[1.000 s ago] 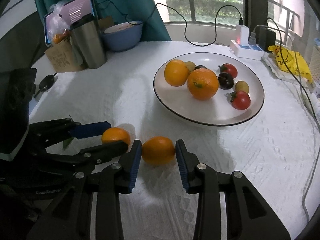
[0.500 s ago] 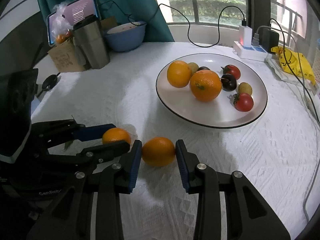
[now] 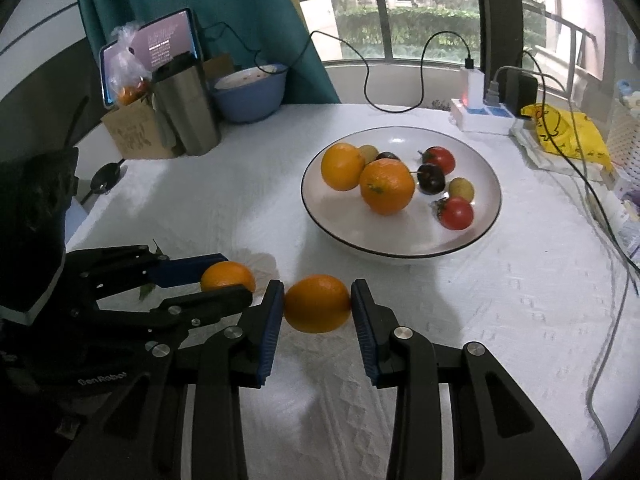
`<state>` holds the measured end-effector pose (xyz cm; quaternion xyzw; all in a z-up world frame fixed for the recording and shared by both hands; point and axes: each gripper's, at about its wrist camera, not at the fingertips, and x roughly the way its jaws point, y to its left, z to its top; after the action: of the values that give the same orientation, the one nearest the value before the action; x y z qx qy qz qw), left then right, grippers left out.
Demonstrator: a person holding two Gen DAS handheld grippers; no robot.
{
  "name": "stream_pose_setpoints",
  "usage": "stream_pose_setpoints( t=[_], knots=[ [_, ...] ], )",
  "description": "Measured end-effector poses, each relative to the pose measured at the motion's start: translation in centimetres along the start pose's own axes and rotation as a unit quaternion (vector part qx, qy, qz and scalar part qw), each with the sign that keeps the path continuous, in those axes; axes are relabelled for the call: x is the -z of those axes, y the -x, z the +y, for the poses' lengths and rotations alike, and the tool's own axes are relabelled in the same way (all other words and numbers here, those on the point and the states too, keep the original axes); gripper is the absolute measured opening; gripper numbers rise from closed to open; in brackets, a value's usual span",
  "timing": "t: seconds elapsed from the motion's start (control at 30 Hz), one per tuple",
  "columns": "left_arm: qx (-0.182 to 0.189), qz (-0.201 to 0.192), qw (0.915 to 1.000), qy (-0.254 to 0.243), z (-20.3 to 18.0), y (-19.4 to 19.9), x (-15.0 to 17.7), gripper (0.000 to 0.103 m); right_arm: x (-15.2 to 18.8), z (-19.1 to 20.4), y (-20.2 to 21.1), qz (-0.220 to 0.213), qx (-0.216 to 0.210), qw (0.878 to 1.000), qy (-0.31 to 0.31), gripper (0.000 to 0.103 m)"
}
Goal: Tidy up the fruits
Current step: 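Carry both oranges over the white plate with both tools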
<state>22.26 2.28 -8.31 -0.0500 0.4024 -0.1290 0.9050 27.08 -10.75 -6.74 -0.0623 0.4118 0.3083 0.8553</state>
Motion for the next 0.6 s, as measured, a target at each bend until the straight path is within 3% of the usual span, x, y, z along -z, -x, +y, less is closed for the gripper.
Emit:
stream_pose_setpoints(
  t=[0.6],
  knots=[
    [-0.006, -0.027, 0.9994, -0.02, -3.0, 0.6, -3.5, 0.035, -0.8, -3.6, 3.3, -0.038, 0.014, 0.999, -0.017, 0.037]
  ],
)
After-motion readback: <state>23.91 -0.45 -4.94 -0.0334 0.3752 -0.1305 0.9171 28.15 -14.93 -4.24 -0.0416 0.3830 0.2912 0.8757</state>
